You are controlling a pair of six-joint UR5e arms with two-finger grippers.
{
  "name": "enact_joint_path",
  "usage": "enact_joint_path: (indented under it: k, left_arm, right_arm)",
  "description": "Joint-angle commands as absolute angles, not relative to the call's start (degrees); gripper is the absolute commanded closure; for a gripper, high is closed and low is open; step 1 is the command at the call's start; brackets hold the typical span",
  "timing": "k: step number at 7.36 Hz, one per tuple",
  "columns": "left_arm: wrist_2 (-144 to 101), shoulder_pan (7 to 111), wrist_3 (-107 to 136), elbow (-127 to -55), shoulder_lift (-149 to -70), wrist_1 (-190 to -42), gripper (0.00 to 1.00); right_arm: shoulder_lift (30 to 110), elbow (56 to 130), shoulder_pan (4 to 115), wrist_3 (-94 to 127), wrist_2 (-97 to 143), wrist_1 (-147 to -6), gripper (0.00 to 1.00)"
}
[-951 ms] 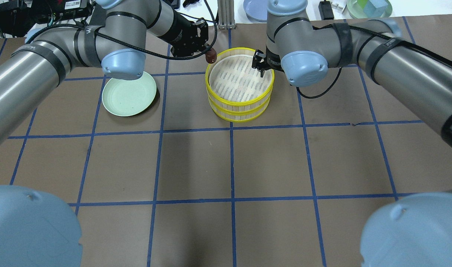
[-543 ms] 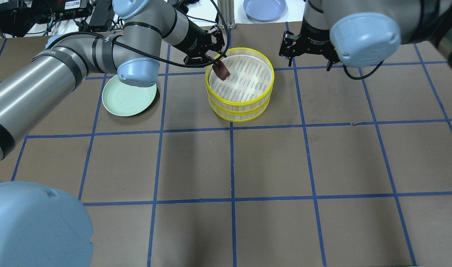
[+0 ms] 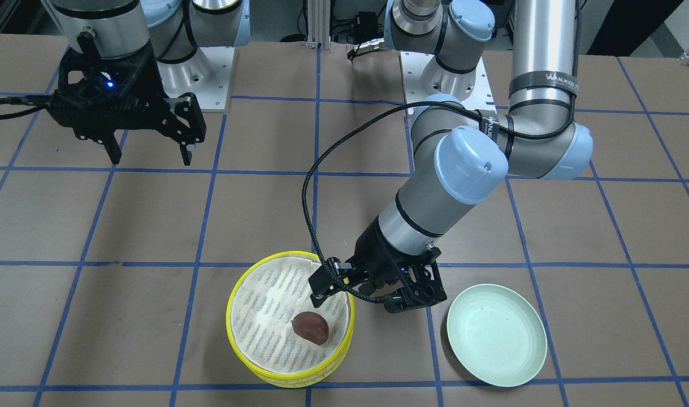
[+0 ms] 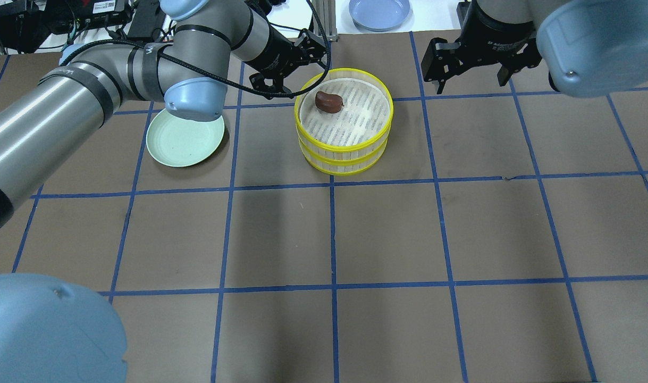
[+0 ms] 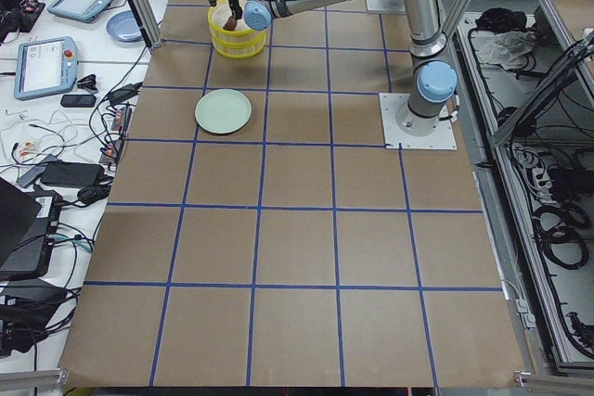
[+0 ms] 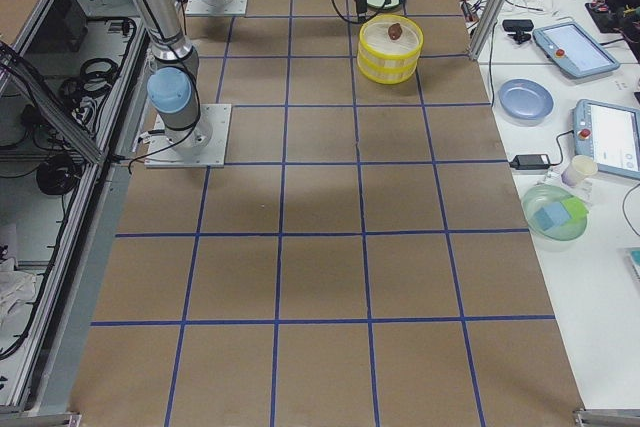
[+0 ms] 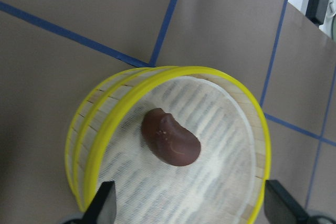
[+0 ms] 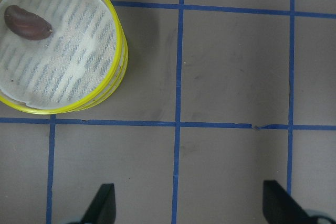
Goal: Stack buns with steamer
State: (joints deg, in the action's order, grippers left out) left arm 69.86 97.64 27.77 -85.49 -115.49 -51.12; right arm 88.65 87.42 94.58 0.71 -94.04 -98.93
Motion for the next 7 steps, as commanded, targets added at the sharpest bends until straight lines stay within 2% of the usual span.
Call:
enact_joint_path:
  k: [1,4,7]
  left_arm:
    - [82.0,95.2,12.8,-85.2,-112.8,-56.7,0.00]
    - [93.1,86.3,-0.9,-83.9,-104.3,-72.5,0.00]
    - [93.0,85.2,-0.9,-84.3,-98.9,-80.7,0.00]
  right_arm:
    - [89.7,87.4,94.4,-0.4,-92.5,-98.5,0.00]
    - [91.4,87.4,94.5,0.2,-92.1,-98.4,0.00]
    - [92.0,86.7,94.4,0.2,-90.2,-94.8,0.00]
